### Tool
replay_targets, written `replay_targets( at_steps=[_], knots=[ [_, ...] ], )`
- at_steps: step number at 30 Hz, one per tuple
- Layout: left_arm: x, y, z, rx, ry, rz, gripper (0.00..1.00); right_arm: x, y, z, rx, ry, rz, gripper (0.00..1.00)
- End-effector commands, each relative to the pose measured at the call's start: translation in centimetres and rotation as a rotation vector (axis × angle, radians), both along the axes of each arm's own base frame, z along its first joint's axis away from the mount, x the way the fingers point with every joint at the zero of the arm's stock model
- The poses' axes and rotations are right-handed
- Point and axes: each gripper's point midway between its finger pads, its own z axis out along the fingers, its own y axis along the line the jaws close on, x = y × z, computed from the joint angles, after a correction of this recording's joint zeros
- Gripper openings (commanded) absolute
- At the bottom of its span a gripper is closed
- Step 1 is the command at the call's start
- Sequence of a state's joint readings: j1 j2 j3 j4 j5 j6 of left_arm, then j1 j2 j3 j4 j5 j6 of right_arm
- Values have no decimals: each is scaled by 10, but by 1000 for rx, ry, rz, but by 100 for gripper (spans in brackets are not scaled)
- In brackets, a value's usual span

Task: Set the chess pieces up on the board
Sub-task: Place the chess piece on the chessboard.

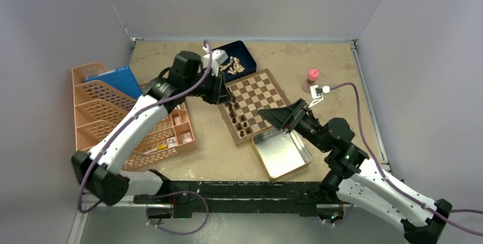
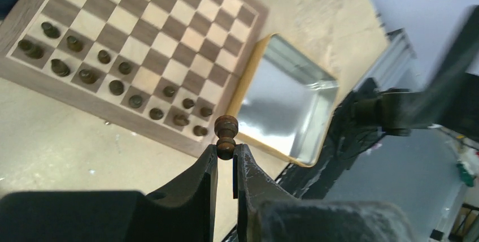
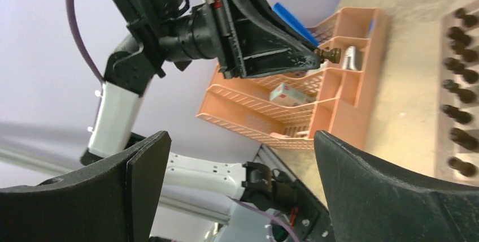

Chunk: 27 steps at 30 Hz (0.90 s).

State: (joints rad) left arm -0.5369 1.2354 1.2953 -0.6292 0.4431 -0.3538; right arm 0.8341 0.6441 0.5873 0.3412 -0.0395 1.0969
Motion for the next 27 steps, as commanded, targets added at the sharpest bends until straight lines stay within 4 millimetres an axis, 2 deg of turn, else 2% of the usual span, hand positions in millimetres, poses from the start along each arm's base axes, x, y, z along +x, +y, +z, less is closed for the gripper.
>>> replay_targets(
  at_steps=[1, 6, 12, 16, 20, 27],
  knots=[
    [25, 8, -23, 170, 8, 3, 0, 7, -26, 4, -103, -37, -132, 99],
    [53, 7, -57, 287, 76, 45, 0, -2, -46, 19, -116, -105, -170, 99],
    [73, -6, -89, 395, 137, 51, 0, -4, -67, 38, -119, -139, -241, 99],
    [78, -18, -109, 472, 168, 47, 0, -7, -71, 41, -129, -159, -248, 99],
    [80, -20, -131, 572, 213, 48, 0, -9, -80, 46, -121, -165, -274, 99],
    [80, -25, -148, 622, 231, 41, 0, -13, -97, 54, -82, -167, -320, 99]
  ],
)
